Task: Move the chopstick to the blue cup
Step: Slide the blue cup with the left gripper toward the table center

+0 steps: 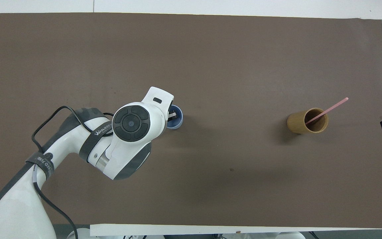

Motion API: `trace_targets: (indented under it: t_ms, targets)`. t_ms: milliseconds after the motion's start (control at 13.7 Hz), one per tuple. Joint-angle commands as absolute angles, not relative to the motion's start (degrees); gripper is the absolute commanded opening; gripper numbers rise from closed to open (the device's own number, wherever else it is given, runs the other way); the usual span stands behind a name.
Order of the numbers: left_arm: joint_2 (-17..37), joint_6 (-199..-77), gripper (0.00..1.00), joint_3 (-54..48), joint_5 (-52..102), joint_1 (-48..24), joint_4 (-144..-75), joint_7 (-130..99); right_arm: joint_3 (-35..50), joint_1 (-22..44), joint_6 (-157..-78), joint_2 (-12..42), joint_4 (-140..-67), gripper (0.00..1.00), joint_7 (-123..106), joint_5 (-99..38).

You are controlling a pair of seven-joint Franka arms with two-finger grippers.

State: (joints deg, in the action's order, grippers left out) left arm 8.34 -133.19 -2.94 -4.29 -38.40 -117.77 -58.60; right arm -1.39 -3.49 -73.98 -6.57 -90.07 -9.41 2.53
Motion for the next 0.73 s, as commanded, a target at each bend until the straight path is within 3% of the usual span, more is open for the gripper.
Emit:
trace_targets:
  t_ms: [0, 73, 439, 659]
  targets:
    - [9.75, -132.01, 0.84, -2.55, -6.24, -37.36, -115.22, -59.5, -1.23, -4.39, -73.74, -7.82, -91.49, 1.0, -8.79, 1.41]
    - [9.67, -131.75, 1.0, -2.55, -6.5, -37.35, -115.22, -59.41, -1.23, -4.31, -73.91, -7.82, -91.67, 1.0, -9.4, 1.41]
    - [5.02, -123.96, 1.0, -2.55, -7.29, -37.44, -113.91, -58.63, -1.05, -3.87, -77.86, -7.91, -92.37, 1.0, -9.14, 1.23]
    - [4.48, -113.67, 1.0, -2.55, -7.29, -35.43, -108.91, -53.72, -1.49, -4.66, -83.57, -10.71, -99.11, 1.0, -8.53, -4.72]
